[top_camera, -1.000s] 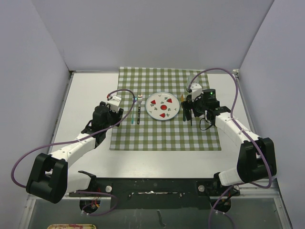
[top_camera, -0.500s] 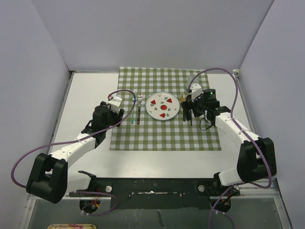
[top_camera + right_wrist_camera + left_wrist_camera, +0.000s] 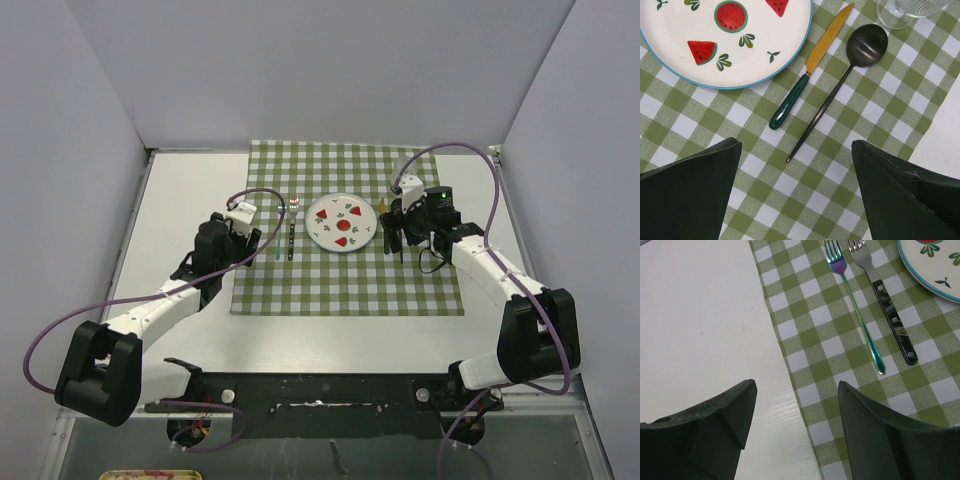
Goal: Set the dinner table for one person
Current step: Reset both arms
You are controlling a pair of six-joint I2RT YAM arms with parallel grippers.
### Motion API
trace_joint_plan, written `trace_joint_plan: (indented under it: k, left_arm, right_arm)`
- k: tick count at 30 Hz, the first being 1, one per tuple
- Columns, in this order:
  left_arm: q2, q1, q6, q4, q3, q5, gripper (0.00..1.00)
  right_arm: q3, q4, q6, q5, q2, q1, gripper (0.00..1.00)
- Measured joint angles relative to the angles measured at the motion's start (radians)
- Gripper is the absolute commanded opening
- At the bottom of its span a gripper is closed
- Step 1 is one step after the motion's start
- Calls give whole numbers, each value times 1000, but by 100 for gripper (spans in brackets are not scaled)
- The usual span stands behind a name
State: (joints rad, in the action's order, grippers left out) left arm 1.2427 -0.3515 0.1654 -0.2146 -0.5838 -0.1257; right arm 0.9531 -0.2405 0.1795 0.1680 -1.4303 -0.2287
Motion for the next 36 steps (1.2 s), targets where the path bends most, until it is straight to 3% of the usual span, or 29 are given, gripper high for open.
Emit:
trace_joint_plan:
  k: [36]
  left_arm:
    - [0,109,-13,-51,6,-185,67]
  right_arm:
    - [0,8,-58,-136,55,131,98]
